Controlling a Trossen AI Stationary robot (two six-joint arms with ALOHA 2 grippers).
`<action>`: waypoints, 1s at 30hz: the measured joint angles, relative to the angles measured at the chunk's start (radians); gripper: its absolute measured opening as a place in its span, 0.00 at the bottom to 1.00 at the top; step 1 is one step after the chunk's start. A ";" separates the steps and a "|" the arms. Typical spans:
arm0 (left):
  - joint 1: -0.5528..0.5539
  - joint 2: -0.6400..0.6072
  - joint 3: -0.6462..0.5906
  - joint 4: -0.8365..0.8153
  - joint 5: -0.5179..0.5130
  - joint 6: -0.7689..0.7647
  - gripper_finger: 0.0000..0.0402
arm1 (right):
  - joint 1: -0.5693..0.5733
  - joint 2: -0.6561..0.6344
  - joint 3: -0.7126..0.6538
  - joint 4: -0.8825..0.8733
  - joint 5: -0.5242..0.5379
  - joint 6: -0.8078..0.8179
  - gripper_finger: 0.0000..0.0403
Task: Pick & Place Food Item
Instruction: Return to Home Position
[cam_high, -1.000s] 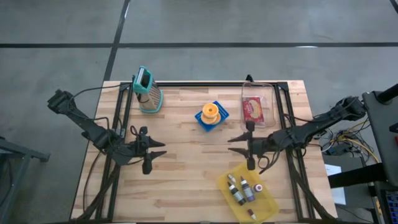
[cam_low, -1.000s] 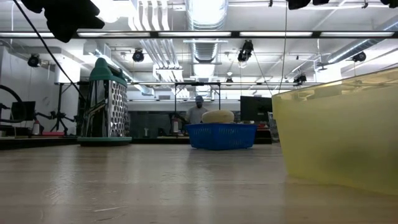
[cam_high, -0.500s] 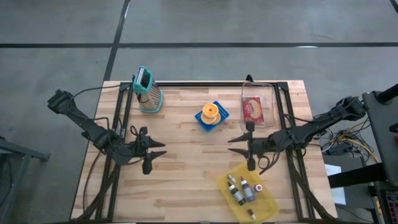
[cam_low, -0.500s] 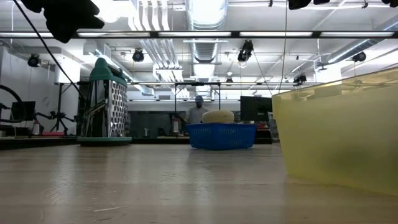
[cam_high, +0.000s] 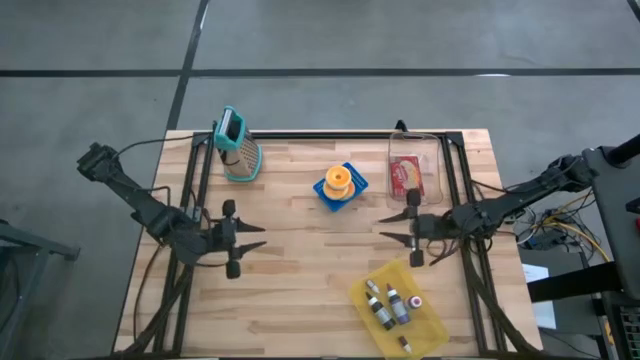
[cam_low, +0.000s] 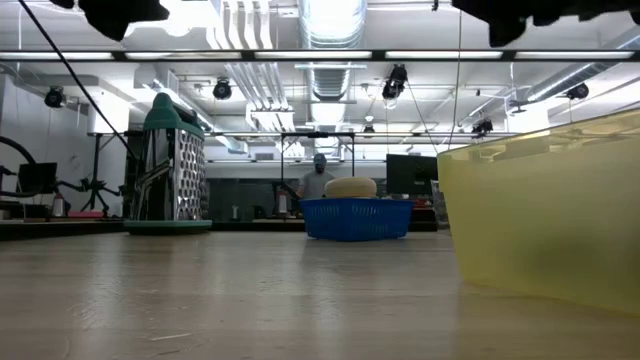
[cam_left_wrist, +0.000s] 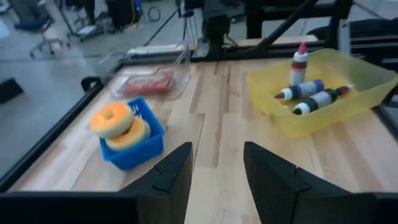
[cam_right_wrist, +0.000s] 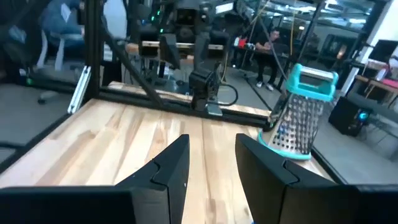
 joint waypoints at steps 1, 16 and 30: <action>-0.002 -0.012 0.000 0.000 0.002 0.014 0.37 | 0.000 -0.029 -0.022 0.008 0.000 0.014 0.31; -0.007 -0.330 -0.024 -0.020 0.145 0.199 0.37 | 0.000 -0.371 -0.383 0.364 -0.010 0.018 0.31; -0.005 -0.802 -0.411 0.087 0.129 0.200 0.37 | 0.000 -0.401 -0.427 0.414 -0.011 0.020 0.31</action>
